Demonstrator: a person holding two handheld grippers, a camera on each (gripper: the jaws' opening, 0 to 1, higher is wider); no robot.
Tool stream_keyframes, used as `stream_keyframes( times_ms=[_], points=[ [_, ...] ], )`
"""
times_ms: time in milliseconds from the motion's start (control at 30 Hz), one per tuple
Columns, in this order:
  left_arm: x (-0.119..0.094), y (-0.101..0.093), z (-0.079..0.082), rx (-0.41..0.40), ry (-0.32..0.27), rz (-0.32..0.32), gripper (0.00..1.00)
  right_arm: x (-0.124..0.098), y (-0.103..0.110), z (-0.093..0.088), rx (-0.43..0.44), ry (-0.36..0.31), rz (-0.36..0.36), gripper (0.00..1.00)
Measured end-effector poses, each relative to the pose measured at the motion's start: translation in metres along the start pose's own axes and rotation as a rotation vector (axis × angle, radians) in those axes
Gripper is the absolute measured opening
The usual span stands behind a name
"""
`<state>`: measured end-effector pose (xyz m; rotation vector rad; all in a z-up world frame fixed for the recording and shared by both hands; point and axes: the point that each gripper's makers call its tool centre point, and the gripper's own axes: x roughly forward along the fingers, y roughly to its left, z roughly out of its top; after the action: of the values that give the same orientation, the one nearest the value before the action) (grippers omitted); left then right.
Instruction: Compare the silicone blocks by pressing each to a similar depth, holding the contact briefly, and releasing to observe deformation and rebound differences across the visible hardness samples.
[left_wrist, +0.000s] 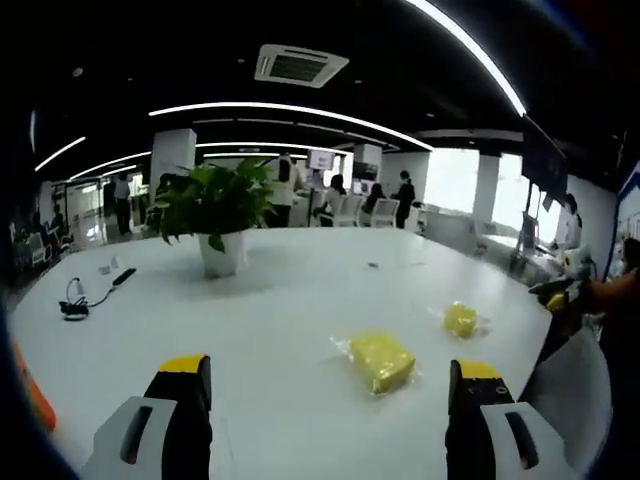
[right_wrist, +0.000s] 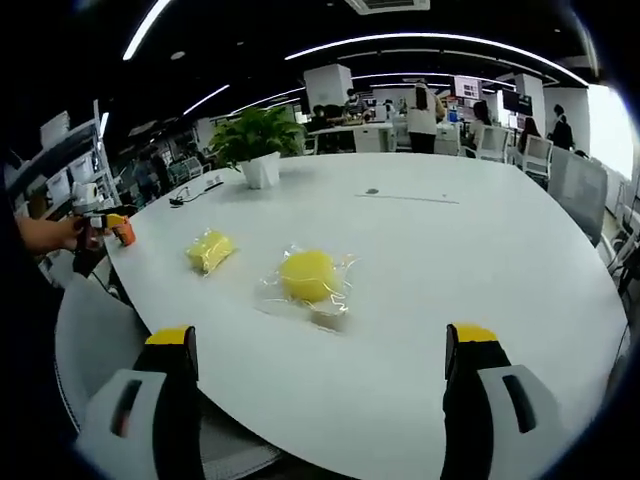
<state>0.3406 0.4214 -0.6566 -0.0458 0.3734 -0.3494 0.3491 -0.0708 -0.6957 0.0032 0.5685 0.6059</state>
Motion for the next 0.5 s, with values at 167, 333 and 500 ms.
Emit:
stream_keyframes(
  times_ms=[167, 333, 500],
  points=[
    [0.002, -0.003, -0.021, -0.024, 0.022, -0.001, 1.0, -0.004, 0.001, -0.003, 0.002, -0.002, -0.004, 0.96],
    [-0.004, -0.02, -0.009, -0.026, 0.024, 0.004, 1.0, -0.007, -0.006, -0.009, 0.024, -0.01, -0.03, 0.96],
    [-0.005, -0.025, -0.003, -0.061, 0.022, -0.005, 1.0, -0.003, -0.006, -0.014, -0.002, -0.004, -0.014, 0.96]
  ],
)
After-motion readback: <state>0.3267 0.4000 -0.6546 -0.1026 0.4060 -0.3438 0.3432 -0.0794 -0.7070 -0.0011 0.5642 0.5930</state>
